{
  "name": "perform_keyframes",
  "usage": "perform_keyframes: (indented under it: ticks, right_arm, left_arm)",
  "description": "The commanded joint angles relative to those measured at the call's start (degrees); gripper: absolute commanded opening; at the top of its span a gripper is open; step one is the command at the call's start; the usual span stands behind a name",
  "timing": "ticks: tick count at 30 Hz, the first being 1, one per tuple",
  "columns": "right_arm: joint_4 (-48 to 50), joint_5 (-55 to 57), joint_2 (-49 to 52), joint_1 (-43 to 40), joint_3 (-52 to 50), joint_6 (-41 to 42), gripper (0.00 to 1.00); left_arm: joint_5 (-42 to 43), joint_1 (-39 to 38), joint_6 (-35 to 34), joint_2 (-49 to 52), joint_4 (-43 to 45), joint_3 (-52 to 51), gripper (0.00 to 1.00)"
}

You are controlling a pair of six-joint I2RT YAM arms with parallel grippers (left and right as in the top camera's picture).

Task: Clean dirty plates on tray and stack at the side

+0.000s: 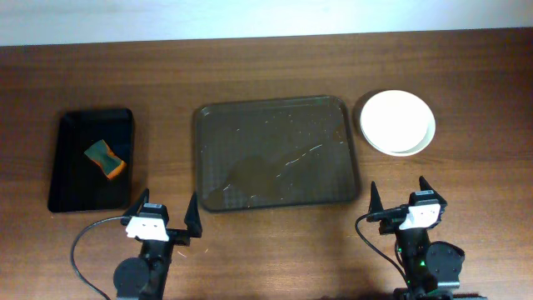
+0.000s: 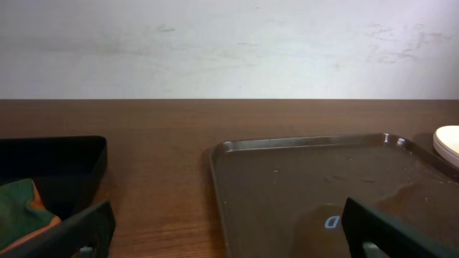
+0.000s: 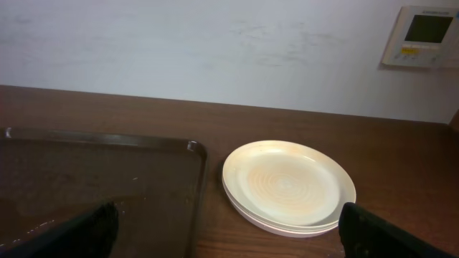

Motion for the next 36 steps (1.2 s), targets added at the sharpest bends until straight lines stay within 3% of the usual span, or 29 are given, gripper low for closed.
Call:
perform_keyframes:
  ticks: [1, 3, 36]
  right_arm:
    - [-0.15, 0.28, -0.39, -0.35, -0.42, -0.39, 0.98]
    - [-0.15, 0.28, -0.39, -0.35, -0.42, -0.39, 0.98]
    - [-0.15, 0.28, -0.39, -0.35, -0.42, -0.39, 0.98]
  left_arm:
    - [-0.66, -0.22, 2.05, -0.46, -0.15, -0.37, 1.00]
    - [-0.31, -0.22, 4.83, -0.46, -0.15, -0.35, 1.00]
    - [-0.81, -0.22, 8.70, -0.46, -0.28, -0.35, 1.00]
